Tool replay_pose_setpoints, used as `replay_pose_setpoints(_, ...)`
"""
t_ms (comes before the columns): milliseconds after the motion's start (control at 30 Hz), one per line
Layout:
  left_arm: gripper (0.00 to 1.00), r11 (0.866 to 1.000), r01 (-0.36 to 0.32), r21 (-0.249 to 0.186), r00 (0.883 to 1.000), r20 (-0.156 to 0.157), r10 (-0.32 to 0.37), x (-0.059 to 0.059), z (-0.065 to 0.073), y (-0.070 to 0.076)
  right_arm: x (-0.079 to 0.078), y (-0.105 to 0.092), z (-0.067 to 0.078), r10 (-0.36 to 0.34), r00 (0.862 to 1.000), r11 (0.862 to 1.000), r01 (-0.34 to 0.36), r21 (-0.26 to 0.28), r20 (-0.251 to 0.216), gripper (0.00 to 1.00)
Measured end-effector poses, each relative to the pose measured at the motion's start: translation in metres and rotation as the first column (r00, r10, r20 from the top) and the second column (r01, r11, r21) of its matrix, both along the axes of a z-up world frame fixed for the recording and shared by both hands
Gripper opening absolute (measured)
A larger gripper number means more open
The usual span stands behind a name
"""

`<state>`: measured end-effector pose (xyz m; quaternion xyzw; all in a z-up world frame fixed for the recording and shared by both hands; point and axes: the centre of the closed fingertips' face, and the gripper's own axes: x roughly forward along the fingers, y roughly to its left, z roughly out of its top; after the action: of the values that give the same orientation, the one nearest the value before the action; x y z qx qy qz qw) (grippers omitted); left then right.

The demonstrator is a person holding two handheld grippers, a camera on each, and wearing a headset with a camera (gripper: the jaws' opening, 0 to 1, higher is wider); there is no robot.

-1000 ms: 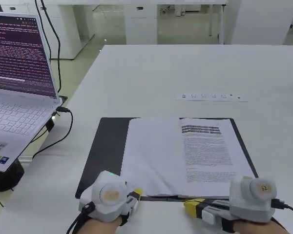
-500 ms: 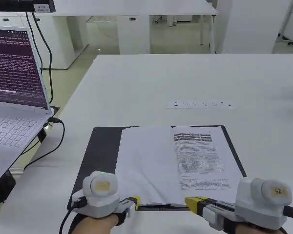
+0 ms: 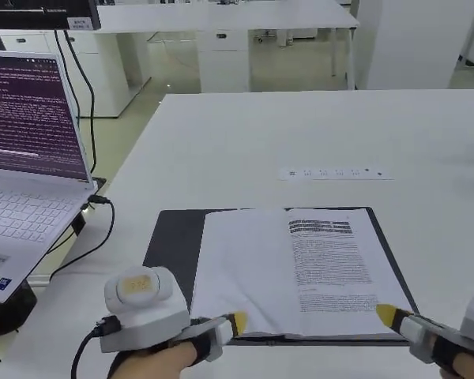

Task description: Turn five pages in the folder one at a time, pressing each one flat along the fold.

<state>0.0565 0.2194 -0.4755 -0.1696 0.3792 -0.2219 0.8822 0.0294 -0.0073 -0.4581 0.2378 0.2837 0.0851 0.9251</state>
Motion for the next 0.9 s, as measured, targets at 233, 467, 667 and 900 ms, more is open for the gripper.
replay_pose_setpoints(233, 0.48, 0.994, 0.040, 0.099, 0.997, 0.066, -0.047, -0.007, 0.015, 0.007, -0.010, -0.023, 0.012, -0.025, 0.999, 0.996, 0.027, -0.083, 0.027, 0.00)
replay_pose_setpoints(467, 0.63, 0.985, 0.058, 0.160, 0.991, 0.113, -0.076, -0.012, 0.024, 0.010, -0.017, -0.035, 0.016, -0.048, 0.997, 0.989, 0.054, -0.135, 0.053, 0.29)
replay_pose_setpoints(667, 0.70, 0.975, 0.078, 0.210, 0.981, 0.158, -0.112, -0.015, 0.032, 0.014, -0.022, -0.039, 0.019, -0.020, 0.996, 0.980, 0.035, -0.193, 0.082, 0.43)
replay_pose_setpoints(900, 0.77, 0.966, 0.071, 0.249, 0.969, 0.211, -0.126, -0.015, 0.042, 0.025, -0.025, -0.039, 0.030, 0.022, 0.992, 0.971, 0.009, -0.239, 0.128, 0.58)
